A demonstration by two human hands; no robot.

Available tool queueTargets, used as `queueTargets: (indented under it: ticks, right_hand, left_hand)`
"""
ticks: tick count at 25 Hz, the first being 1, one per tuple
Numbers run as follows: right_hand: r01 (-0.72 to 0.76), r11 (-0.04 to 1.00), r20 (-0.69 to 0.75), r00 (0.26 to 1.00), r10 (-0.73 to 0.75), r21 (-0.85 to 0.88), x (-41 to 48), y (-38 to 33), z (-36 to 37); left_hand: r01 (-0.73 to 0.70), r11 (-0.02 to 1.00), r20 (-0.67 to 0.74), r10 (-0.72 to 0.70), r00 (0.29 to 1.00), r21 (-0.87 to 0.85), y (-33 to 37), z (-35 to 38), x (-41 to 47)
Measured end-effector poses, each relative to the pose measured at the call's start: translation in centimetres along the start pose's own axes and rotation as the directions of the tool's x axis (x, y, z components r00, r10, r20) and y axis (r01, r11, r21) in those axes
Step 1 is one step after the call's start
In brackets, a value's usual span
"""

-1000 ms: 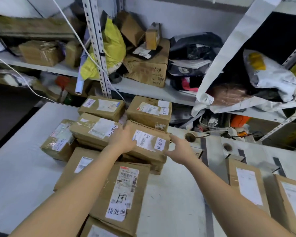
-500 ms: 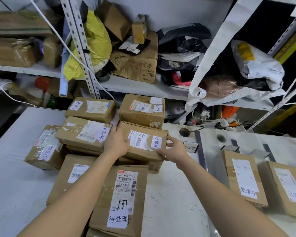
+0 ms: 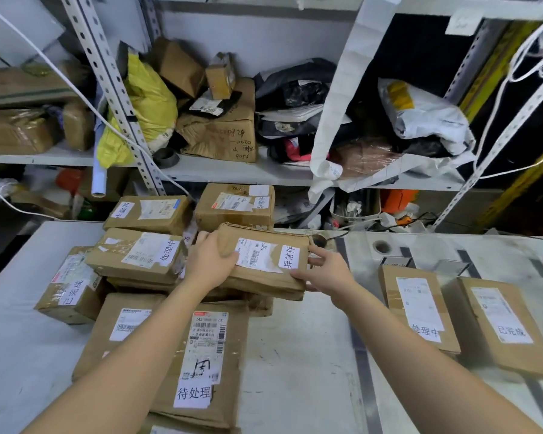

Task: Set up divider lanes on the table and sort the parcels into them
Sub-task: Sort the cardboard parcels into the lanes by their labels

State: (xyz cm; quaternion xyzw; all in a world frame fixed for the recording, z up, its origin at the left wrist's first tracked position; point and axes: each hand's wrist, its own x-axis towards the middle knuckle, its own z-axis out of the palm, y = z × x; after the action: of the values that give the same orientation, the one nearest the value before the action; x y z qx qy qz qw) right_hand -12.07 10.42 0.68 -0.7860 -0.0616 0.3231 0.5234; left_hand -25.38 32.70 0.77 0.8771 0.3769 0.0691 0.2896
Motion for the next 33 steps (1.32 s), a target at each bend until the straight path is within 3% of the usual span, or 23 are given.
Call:
queueTargets:
  ticks: [5,10,17,23,27,33]
  right_hand:
    - [0.065,0.998,-0.025,0.998,-0.064,0.026,-3.1,0.8,-7.1]
    - [0.133,0.991,-0.153,0.980,-0.131,0.003,-7.3,3.7,-16.9]
    - [0.148,0.981,-0.332,0.938,-0.098,0.127,-13.5,8.4,-32.2]
    - [0.127,0.969,-0.499,0.866,-0.003,0.214,-18.0,12.1,-43.3]
    - [0.124,0.949,-0.611,0.787,0.083,0.289,-19.7,15.1,-49.1]
    - [0.063,0.934,-0.731,0.642,0.231,0.350,-19.2,19.9,-56.0]
  left_hand:
    - [-0.030,1.000,-0.034,0.030,0.999,-0.007,6.9,1.7,-3.9]
    - [-0.066,0.994,-0.037,0.063,0.997,-0.083,15.9,5.5,-8.8]
    - [-0.268,0.957,0.003,0.270,0.963,-0.115,30.4,12.3,-14.0]
    - [-0.465,0.870,0.101,0.484,0.869,-0.163,42.4,18.5,-16.7]
    - [-0.590,0.786,0.206,0.618,0.759,-0.184,49.1,23.8,-17.4]
    - [-0.637,0.710,0.375,0.702,0.606,-0.300,57.3,33.7,-17.0]
